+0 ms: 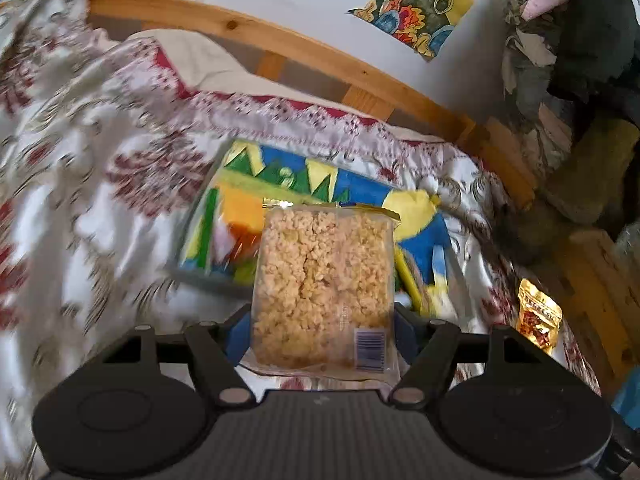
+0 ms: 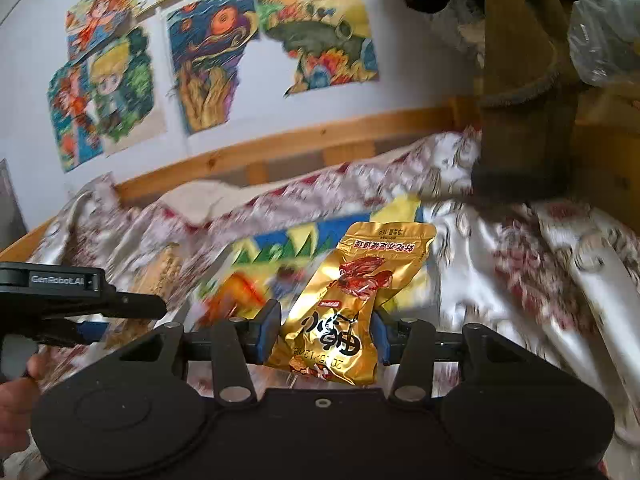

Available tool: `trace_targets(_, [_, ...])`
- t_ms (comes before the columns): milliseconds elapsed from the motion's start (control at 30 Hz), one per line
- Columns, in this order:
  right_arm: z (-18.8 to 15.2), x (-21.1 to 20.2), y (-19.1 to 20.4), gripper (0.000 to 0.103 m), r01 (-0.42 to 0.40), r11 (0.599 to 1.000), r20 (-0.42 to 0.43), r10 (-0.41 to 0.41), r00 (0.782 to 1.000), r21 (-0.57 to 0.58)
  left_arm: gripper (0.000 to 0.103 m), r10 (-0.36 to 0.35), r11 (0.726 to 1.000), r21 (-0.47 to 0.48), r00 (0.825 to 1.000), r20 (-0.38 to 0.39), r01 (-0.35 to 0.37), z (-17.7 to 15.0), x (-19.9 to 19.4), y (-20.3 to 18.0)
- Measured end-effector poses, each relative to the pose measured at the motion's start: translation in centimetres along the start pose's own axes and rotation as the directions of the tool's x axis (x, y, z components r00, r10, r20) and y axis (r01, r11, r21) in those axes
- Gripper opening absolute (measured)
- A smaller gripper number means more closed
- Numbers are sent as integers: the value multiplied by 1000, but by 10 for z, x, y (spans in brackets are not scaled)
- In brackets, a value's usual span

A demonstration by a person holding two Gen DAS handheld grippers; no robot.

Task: Organize snacks
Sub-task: 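Carry the cracker packet with the left tool into the tray while the right tool carries the gold packet there, then open both tools over the tray and withdraw them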

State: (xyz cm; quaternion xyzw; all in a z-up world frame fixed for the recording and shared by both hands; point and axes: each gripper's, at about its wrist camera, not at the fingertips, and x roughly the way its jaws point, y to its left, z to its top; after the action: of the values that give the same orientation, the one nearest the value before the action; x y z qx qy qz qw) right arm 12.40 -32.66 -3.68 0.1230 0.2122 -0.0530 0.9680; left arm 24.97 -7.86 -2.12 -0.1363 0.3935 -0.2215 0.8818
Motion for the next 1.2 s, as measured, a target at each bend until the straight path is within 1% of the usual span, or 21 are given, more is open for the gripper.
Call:
trace_targets(100, [9, 31, -5, 49, 10, 1000, 14, -10, 1000, 4, 74, -5, 1000, 17, 1000, 6, 5, 22, 32, -8])
trace_targets(200, [18, 58, -8, 49, 26, 999, 18, -26, 1000, -23, 74, -20, 999, 35, 999, 24, 20, 43, 62, -15])
trace_targets(300, [26, 82, -15, 49, 54, 998, 19, -53, 998, -45, 74, -3, 998, 70, 1000, 31, 1, 58, 91, -24])
trace_targets(367, [31, 98, -23, 49, 52, 998, 4, -52, 999, -38, 74, -3, 998, 68, 1000, 20, 2, 64, 109, -28])
trace_targets(433, [33, 110, -28, 49, 55, 998, -22, -56, 998, -40, 74, 6, 996, 86, 1000, 6, -7, 66, 126, -34])
trace_targets(533, [31, 125, -37, 49, 71, 997, -86, -74, 994, -36, 74, 26, 993, 113, 999, -26, -22, 67, 148, -40])
trace_targets(600, [29, 131, -41, 49, 72, 997, -105, -76, 992, -36, 74, 39, 992, 118, 998, -53, -33, 64, 161, -44])
trace_targets(667, [27, 137, -44, 49, 74, 997, -127, -78, 989, -38, 74, 68, 988, 146, 995, -67, -58, 60, 171, -49])
trace_targets(767, [24, 145, -45, 49, 71, 996, -150, -77, 986, -45, 72, 106, 977, 192, 991, -77, -90, 58, 179, -55])
trace_targets(833, [20, 149, -46, 50, 72, 996, -162, -79, 984, -53, 74, 116, 973, 210, 991, -71, -99, 57, 179, -58])
trace_targets(900, [18, 152, -47, 60, 89, 994, -168, -97, 981, -58, 79, 115, 973, 208, 991, -73, -98, 58, 176, -59])
trace_targets(933, [17, 149, -48, 72, 89, 995, -160, -96, 982, -51, 83, 113, 974, 203, 991, -70, -96, 58, 174, -59])
trace_targets(967, [17, 147, -49, 80, 80, 996, -150, -85, 985, -38, 86, 108, 976, 197, 992, -62, -94, 58, 170, -59])
trace_targets(1033, [20, 142, -51, 85, 73, 997, -137, -77, 988, -32, 87, 98, 978, 187, 994, -43, -88, 57, 159, -58])
trace_targets(1100, [23, 133, -49, 89, 78, 996, -116, -82, 990, -37, 92, 92, 982, 166, 996, -21, -87, 56, 145, -56])
trace_targets(1133, [25, 126, -48, 93, 85, 996, -100, -88, 991, -34, 94, 83, 984, 156, 997, -4, -81, 55, 136, -55])
trace_targets(1200, [26, 109, -46, 95, 93, 995, -68, -94, 993, -25, 100, 72, 986, 145, 996, 45, -78, 52, 113, -54])
